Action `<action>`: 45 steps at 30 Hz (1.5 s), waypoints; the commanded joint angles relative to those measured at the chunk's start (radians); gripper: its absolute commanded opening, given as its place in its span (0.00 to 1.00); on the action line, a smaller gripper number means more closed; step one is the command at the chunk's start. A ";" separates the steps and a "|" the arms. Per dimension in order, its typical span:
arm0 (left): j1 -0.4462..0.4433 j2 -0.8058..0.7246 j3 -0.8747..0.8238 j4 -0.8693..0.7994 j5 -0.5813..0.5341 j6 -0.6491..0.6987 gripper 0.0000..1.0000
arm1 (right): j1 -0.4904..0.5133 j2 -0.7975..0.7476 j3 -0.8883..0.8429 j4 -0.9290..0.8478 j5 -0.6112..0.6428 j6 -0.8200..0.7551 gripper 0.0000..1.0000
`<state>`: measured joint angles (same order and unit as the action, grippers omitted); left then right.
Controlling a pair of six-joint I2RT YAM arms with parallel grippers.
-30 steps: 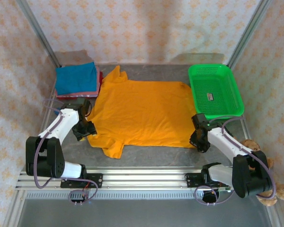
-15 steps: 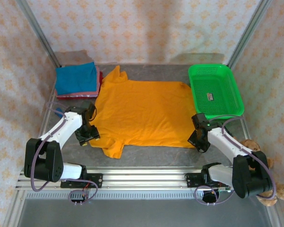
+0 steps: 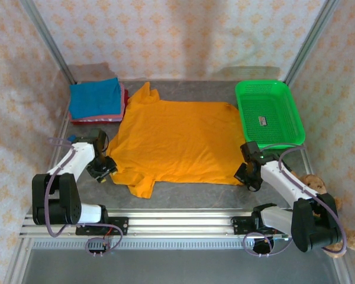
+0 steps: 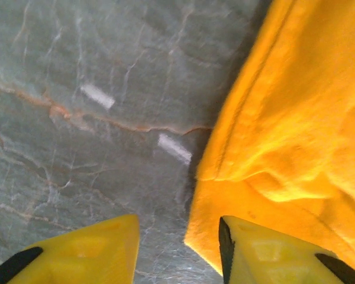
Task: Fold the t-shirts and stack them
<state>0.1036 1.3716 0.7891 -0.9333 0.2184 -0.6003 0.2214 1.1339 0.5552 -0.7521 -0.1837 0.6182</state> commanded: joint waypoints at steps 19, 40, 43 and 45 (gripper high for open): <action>0.016 0.032 -0.070 0.148 0.091 0.015 0.00 | -0.004 -0.032 0.026 -0.102 -0.060 0.015 0.00; 0.018 -0.235 -0.095 0.034 -0.004 -0.079 0.00 | 0.016 -0.301 -0.028 -0.244 -0.034 0.140 0.00; 0.018 -0.255 -0.085 0.019 -0.003 -0.077 0.00 | 0.022 -0.310 -0.007 -0.262 -0.026 0.143 0.00; 0.018 -0.255 -0.079 0.021 0.007 -0.070 0.00 | 0.023 -0.308 0.015 -0.268 -0.018 0.140 0.00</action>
<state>0.1123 1.1294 0.6922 -0.8646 0.2497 -0.6582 0.2379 0.8352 0.5407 -0.9623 -0.2325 0.7410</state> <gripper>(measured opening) 0.051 0.042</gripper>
